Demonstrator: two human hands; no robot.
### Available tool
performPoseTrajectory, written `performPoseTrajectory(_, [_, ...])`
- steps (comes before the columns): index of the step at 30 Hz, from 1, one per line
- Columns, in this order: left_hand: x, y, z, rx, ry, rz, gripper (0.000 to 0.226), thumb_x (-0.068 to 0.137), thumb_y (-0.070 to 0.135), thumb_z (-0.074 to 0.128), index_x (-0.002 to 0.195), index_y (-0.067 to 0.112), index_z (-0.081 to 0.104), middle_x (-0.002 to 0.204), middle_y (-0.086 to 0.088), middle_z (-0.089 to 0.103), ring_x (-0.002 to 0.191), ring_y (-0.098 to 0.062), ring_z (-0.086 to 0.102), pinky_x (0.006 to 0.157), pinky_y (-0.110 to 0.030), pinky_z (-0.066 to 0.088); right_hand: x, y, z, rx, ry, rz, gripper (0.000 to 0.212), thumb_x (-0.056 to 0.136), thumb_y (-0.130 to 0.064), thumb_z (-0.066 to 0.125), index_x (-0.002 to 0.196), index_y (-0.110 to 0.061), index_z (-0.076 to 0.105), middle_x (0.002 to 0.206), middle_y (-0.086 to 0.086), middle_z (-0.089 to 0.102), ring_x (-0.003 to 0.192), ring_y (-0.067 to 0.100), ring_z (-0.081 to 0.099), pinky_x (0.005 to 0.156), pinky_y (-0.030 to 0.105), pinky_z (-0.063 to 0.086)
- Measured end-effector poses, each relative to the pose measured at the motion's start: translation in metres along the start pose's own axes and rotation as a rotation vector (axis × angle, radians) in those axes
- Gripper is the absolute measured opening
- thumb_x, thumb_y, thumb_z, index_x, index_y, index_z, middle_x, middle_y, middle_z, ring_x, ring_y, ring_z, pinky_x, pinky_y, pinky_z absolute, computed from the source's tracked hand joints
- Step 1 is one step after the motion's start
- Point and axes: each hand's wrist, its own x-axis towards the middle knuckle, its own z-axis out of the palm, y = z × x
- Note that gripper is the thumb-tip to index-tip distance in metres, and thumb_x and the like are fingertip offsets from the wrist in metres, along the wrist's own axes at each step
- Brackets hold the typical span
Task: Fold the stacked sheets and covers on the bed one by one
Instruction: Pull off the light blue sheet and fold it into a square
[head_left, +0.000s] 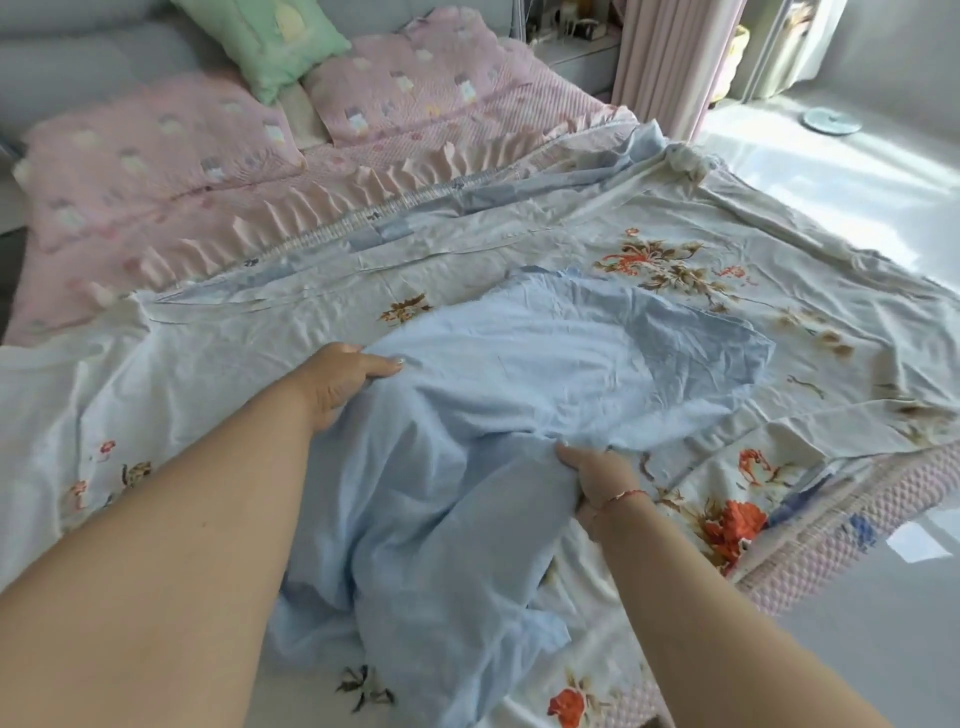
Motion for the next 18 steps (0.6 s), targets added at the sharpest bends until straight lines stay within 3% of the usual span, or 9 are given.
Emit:
performPoseTrajectory(3, [-0.018,0.026,-0.013,-0.162,0.053,0.082,0.027,0.085,0.009,0.070,0.109,-0.002,0.065,0.097,-0.014,0.071,0.074,-0.020,0.071,0.066,-0.029,0.057,-0.019,-0.071,0.001,0.102,-0.044,-0.145,0.030,0.080,-0.017,0.075,0.102,-0.003,0.060,0.089,0.016,0.068,0.077,0.031,0.066,0.082,0.051,0.055])
performPoseTrajectory(6, [-0.038,0.059,-0.023,-0.363,0.117,0.167,0.007,0.087,0.007,0.066,0.091,0.003,0.069,0.080,-0.009,0.073,0.064,-0.017,0.071,0.062,-0.029,0.057,-0.050,-0.135,0.008,0.130,-0.148,-0.315,0.016,0.084,-0.016,0.071,0.094,-0.009,0.061,0.093,0.017,0.067,0.086,0.033,0.065,0.084,0.053,0.053])
performPoseTrajectory(10, [-0.062,0.095,-0.042,-0.534,0.215,0.227,0.008,0.089,0.013,0.064,0.089,0.006,0.068,0.086,-0.008,0.072,0.070,-0.020,0.069,0.067,-0.032,0.055,-0.089,-0.183,0.019,-0.130,-0.430,-0.417,0.040,0.077,0.007,0.069,0.112,-0.009,0.058,0.104,0.017,0.065,0.094,0.036,0.063,0.088,0.055,0.051])
performPoseTrajectory(15, [-0.099,0.119,-0.088,-0.631,0.348,0.306,0.033,0.081,0.020,0.067,0.111,0.007,0.067,0.110,-0.011,0.069,0.098,-0.028,0.066,0.083,-0.037,0.052,-0.103,-0.259,0.018,-0.219,-0.328,-0.527,0.022,0.088,0.008,0.055,0.105,-0.003,0.062,0.103,0.014,0.063,0.077,0.026,0.060,0.076,0.040,0.052])
performPoseTrajectory(17, [-0.115,0.124,-0.105,-0.654,0.364,0.308,0.025,0.085,0.019,0.062,0.106,0.006,0.067,0.109,-0.013,0.069,0.097,-0.029,0.065,0.081,-0.038,0.052,-0.103,-0.294,0.018,-0.212,-0.291,-0.588,0.019,0.091,0.001,0.054,0.109,-0.002,0.061,0.104,0.011,0.061,0.077,0.022,0.059,0.070,0.035,0.053])
performPoseTrajectory(18, [-0.122,0.126,-0.112,-0.650,0.375,0.309,0.019,0.088,0.016,0.059,0.101,0.006,0.068,0.104,-0.013,0.070,0.092,-0.029,0.065,0.078,-0.037,0.052,-0.103,-0.310,0.019,-0.223,-0.285,-0.609,0.023,0.092,-0.004,0.055,0.115,-0.002,0.059,0.107,0.010,0.061,0.082,0.022,0.060,0.074,0.035,0.053])
